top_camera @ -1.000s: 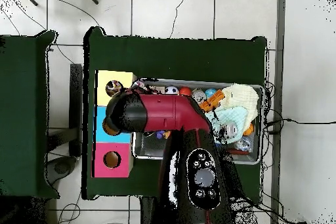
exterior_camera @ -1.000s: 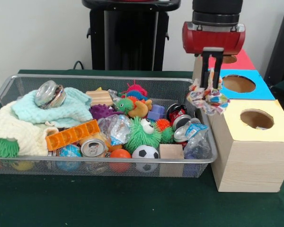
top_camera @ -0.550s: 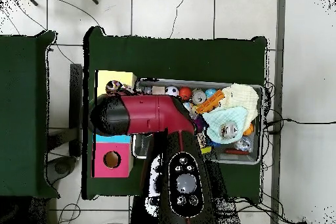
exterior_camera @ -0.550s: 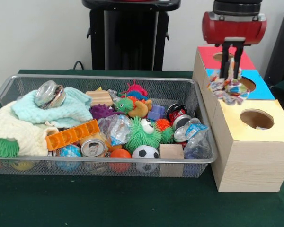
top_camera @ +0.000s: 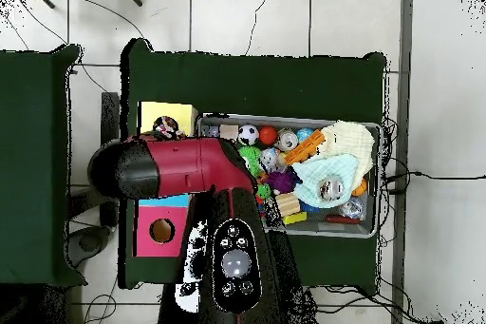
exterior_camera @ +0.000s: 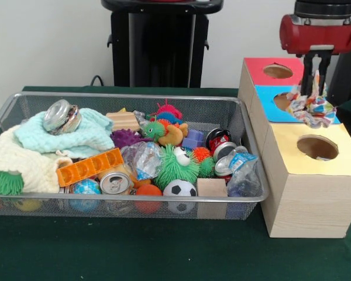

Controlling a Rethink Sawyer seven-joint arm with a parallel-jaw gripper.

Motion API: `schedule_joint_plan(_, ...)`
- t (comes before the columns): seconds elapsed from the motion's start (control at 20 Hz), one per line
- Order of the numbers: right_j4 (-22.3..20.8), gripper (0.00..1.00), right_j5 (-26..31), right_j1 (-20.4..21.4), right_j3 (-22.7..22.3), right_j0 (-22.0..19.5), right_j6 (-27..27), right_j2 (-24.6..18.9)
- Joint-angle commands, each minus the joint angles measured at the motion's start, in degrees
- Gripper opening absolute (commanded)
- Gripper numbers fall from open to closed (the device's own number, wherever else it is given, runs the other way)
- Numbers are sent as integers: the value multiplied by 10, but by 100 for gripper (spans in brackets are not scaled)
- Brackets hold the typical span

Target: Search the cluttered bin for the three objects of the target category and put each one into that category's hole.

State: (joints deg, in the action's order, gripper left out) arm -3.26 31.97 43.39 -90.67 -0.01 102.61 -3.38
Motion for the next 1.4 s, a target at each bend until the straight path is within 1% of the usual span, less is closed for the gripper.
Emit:
schedule_joint_plan(0.05, 8, 0, 19, -52, 12, 10, 109, 10)
schedule_joint_plan(0.45, 9, 0, -10, -94, 35, 33, 122, 30)
schedule_joint_plan(0.7, 16, 0, 14, -102, 60, 41, 118, 36)
schedule_joint_plan(0.95, 20, 0, 39, -126, 102, 51, 116, 44)
schedule_joint_plan(1.1, 23, 0, 37, -144, 117, 58, 118, 48)
schedule_joint_plan(1.4, 27, 0, 32, -158, 132, 67, 118, 58)
